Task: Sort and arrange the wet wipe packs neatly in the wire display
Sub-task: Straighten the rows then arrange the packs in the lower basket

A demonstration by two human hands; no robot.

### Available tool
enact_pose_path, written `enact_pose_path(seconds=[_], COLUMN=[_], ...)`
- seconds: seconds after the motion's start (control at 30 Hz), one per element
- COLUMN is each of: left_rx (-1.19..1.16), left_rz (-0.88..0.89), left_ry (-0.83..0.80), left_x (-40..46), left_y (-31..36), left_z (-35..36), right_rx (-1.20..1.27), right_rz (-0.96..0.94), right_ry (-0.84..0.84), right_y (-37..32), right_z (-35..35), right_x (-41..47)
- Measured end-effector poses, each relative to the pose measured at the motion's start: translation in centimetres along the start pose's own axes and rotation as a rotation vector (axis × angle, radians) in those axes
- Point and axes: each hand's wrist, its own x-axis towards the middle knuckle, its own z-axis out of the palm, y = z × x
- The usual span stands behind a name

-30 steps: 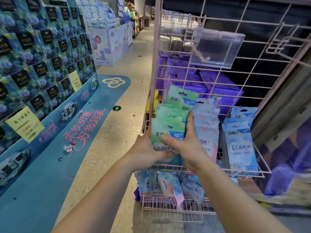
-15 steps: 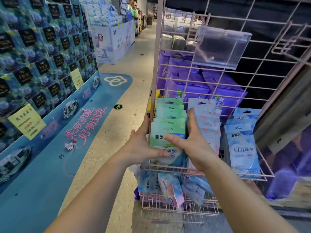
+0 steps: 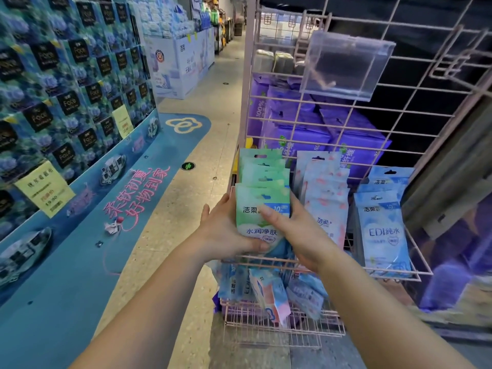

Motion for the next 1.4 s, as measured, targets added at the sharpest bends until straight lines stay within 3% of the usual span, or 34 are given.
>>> enact_pose_path(seconds=[0.13,0.23,0.47,0.6,0.67,0.73,0.8,0.9,1.03,1.17,1.4], left_rx=[-0.37,-0.451,-0.464,-0.316,-0.285,-0.315,-0.349,-0.356,-0.326,-0.39,-0.428], left_rz=[0.018,0.045,-0.046,-0.123,-0.206,-0.282,-0.376,-0.565,-0.744,-0.806,-0.69], left_ry=[-0.059,-0.047,0.05,0.126,0.147,0.196,0.227,0.211,0.217,0.292,0.372], left_x=[-1.4,-1.4,-1.8,-3.2,-4.9,-6.9,-8.6,-9.8,-9.2,-6.7,-5.2], left_y=[-0.5,-0.1,-0.1,-0.8,-1.4,-2.3,-3.5,-5.9,-7.7,-7.9,-7.7], left_z=[0.6,1.6,1.5,0.5,0.5,1.3,2.8,5.6,8.9,11.8,13.5], right_rx=[-0.091,-0.118,-0.149,-0.201,-0.27,-0.356,-0.598,-0.833,-0.77,-0.77,-0.729], right_rz=[0.044,0.085,0.095,0.033,0.134,0.363,0.462,0.373,0.406,0.435,0.341], right_ry=[-0.014,-0.04,-0.06,0.038,-0.104,-0.288,-0.331,-0.15,-0.094,-0.065,0.411], right_y=[0.3,0.5,-0.3,-2.1,-1.8,0.6,4.7,10.2,13.0,14.1,15.4], right_z=[-1.1,-0.5,-1.2,-4.3,-6.0,-6.6,-6.6,-5.7,-4.6,-4.7,-6.4], right_x=[-1.4,-1.3,-2.4,-5.8,-8.2,-9.7,-10.2,-9.9,-10.3,-10.8,-11.7])
